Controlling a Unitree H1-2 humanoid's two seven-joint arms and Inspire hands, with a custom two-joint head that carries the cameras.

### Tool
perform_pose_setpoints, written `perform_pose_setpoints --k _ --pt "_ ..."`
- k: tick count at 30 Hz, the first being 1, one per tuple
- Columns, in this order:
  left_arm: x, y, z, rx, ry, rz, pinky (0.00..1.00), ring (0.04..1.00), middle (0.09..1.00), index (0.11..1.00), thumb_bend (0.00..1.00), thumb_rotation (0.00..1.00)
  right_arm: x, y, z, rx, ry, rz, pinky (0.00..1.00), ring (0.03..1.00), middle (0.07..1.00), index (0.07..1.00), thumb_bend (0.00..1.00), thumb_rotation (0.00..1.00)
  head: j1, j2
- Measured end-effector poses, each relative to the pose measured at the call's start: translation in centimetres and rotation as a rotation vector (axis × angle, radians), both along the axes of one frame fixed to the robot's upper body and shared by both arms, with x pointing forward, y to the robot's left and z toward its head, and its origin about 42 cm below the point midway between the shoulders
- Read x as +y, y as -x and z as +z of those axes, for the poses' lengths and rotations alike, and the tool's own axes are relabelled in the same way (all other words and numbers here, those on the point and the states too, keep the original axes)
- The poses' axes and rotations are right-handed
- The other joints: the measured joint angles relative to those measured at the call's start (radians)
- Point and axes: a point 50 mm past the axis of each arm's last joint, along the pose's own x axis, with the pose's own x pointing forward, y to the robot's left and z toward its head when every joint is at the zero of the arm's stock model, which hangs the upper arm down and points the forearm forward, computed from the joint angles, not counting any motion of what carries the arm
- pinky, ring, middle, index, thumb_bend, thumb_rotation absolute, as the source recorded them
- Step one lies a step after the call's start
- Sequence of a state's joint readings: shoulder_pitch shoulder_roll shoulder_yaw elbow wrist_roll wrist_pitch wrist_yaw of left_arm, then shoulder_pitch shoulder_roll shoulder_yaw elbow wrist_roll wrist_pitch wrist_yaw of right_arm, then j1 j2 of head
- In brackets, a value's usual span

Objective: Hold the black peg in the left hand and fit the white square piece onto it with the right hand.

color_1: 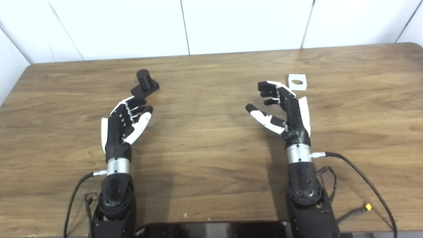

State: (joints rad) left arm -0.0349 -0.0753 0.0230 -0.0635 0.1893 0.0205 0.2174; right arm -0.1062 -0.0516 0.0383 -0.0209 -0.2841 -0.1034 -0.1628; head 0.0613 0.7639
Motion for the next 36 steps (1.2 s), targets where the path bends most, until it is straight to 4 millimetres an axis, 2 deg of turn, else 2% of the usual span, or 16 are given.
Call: perform_pose_setpoints --k 8,11,16,20,25,31,36 --pt "-0.2 -0.1 0.2 -0.022 0.0 -0.006 0.58 0.682 0.7 0.65 0.55 0.32 0.0 0.0 0.0 0.0 -0.001 -0.001 0.58 0.668 0.685 0.677 0.59 0.21 0.005 -0.003" --pt "-0.2 -0.1 0.3 -0.032 0.001 -0.006 0.56 0.674 0.696 0.648 0.55 0.29 -0.1 0.0 0.0 0.0 -0.004 -0.002 0.57 0.66 0.685 0.678 0.59 0.21 0.029 -0.008" --pt "-0.8 -0.2 0.4 -0.034 0.006 -0.005 0.54 0.658 0.688 0.648 0.54 0.27 -0.3 0.0 0.0 0.002 -0.011 -0.002 0.57 0.656 0.685 0.681 0.58 0.2 0.136 -0.021" --pt "-1.6 -0.2 0.2 -0.032 0.018 -0.012 0.57 0.665 0.69 0.651 0.53 0.29 -0.5 0.0 0.0 0.004 -0.019 -0.001 0.56 0.651 0.684 0.673 0.57 0.2 0.173 -0.029" --pt "-2.0 -0.3 -0.3 -0.027 0.016 -0.023 0.56 0.658 0.678 0.64 0.51 0.27 -0.6 -0.1 -0.1 0.005 -0.028 -0.001 0.56 0.65 0.687 0.669 0.57 0.17 0.169 -0.029" --pt "-1.5 -0.6 0.2 -0.066 -0.027 -0.009 0.59 0.692 0.709 0.655 0.59 0.26 -0.6 -0.1 -0.1 0.006 -0.028 -0.002 0.55 0.64 0.682 0.668 0.57 0.17 0.172 -0.031" --pt "-0.4 -1.2 0.7 -0.082 -0.078 0.005 0.6 0.73 0.752 0.663 0.64 0.21 -0.7 -0.1 -0.1 0.005 -0.025 -0.002 0.55 0.636 0.681 0.665 0.57 0.16 0.173 -0.031"
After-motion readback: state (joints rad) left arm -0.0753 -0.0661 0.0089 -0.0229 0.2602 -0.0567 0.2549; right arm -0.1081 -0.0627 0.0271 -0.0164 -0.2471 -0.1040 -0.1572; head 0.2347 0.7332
